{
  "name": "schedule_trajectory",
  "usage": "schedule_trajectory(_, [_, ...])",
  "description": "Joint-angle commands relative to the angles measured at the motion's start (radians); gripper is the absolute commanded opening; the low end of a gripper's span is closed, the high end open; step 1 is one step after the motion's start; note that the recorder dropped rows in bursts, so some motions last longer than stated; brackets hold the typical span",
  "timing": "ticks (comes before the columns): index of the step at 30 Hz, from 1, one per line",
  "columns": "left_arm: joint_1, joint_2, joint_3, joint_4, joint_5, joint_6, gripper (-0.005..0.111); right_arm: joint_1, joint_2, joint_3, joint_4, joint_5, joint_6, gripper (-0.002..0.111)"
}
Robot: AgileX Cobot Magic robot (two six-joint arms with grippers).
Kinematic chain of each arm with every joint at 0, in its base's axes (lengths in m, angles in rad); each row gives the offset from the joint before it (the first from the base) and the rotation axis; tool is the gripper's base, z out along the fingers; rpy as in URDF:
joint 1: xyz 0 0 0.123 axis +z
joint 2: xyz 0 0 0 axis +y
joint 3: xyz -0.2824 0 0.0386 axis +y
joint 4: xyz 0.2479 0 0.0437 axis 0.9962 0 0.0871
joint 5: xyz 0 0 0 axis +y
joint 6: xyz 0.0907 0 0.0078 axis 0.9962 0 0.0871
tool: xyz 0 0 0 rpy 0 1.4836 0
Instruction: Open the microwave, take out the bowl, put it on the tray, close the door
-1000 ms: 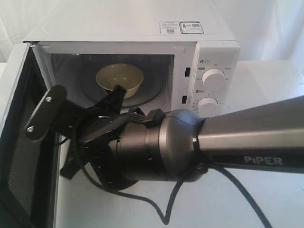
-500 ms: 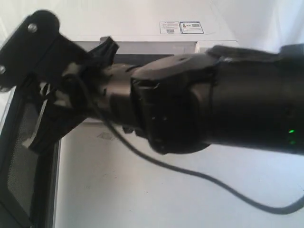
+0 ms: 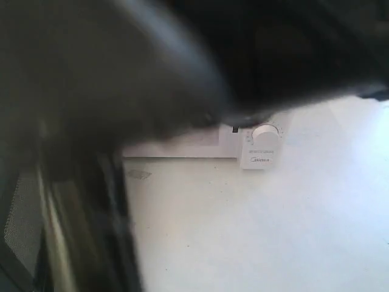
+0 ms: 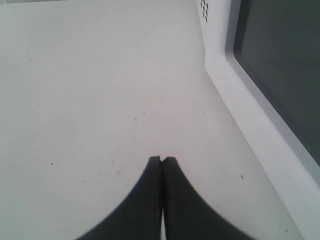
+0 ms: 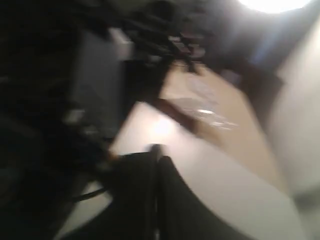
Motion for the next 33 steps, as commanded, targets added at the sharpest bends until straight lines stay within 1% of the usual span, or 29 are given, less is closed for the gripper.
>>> schedule_trajectory(1, [0.003, -0.005, 0.004, -0.006, 0.001, 0.000, 0.000, -0.012, -0.011, -0.046, -0.618, 0.400, 0.374, 0.000])
schedule_trajectory(2, [0.003, -0.005, 0.004, -0.006, 0.001, 0.000, 0.000, -0.012, -0.011, -0.046, -0.768, 0.358, 0.480, 0.000])
schedule_trajectory(3, [0.003, -0.005, 0.004, -0.006, 0.001, 0.000, 0.000, -0.012, -0.011, -0.044, -0.967, 0.258, 0.635, 0.000])
schedule_trajectory(4, [0.003, -0.005, 0.004, -0.006, 0.001, 0.000, 0.000, -0.012, -0.006, -0.033, -1.187, 0.117, 0.937, 0.000])
schedule_trajectory(5, [0.003, -0.005, 0.004, -0.006, 0.001, 0.000, 0.000, -0.013, -0.004, -0.025, -1.440, -0.024, 1.173, 0.000])
schedule_trajectory(6, [0.003, -0.005, 0.004, -0.006, 0.001, 0.000, 0.000, -0.017, 0.000, -0.016, -1.640, -0.107, 1.440, 0.000])
schedule_trajectory(7, [0.003, -0.005, 0.004, -0.006, 0.001, 0.000, 0.000, -0.017, 0.006, -0.013, -1.868, -0.167, 1.801, 0.000])
schedule_trajectory(8, [0.003, -0.005, 0.004, -0.006, 0.001, 0.000, 0.000, -0.017, 0.011, -0.013, -1.964, -0.179, 1.947, 0.000])
schedule_trajectory(9, [0.003, -0.005, 0.004, -0.006, 0.001, 0.000, 0.000, -0.012, 0.016, -0.013, -2.013, -0.181, 1.995, 0.000])
schedule_trajectory(10, [0.003, -0.005, 0.004, -0.006, 0.001, 0.000, 0.000, -0.003, 0.026, -0.013, -2.005, -0.176, 1.939, 0.000])
schedule_trajectory(12, [0.003, -0.005, 0.004, -0.006, 0.001, 0.000, 0.000, 0.008, 0.053, -0.013, -1.962, -0.146, 1.760, 0.000])
schedule_trajectory(14, [0.003, -0.005, 0.004, -0.006, 0.001, 0.000, 0.000, 0.010, 0.087, -0.013, -1.931, -0.116, 1.665, 0.000])
schedule_trajectory(17, [0.003, -0.005, 0.004, -0.006, 0.001, 0.000, 0.000, 0.008, 0.161, -0.013, -1.965, -0.124, 1.650, 0.000])
schedule_trajectory(21, [0.003, -0.005, 0.004, -0.006, 0.001, 0.000, 0.000, -0.003, 0.288, -0.013, -2.095, -0.170, 1.649, 0.000])
schedule_trajectory(23, [0.003, -0.005, 0.004, -0.006, 0.001, 0.000, 0.000, -0.012, 0.341, -0.018, -2.116, -0.198, 1.649, 0.000])
schedule_trajectory(25, [0.003, -0.005, 0.004, -0.006, 0.002, 0.000, 0.000, -0.028, 0.395, -0.030, -2.114, -0.217, 1.645, 0.000])
schedule_trajectory(30, [0.003, -0.005, 0.004, -0.006, 0.002, 0.000, 0.000, -0.107, 0.510, -0.063, -2.087, -0.272, 1.637, 0.000])
schedule_trajectory(33, [0.003, -0.005, 0.004, -0.006, 0.002, 0.000, 0.000, -0.110, 0.525, -0.078, -1.967, -0.197, 1.482, 0.000])
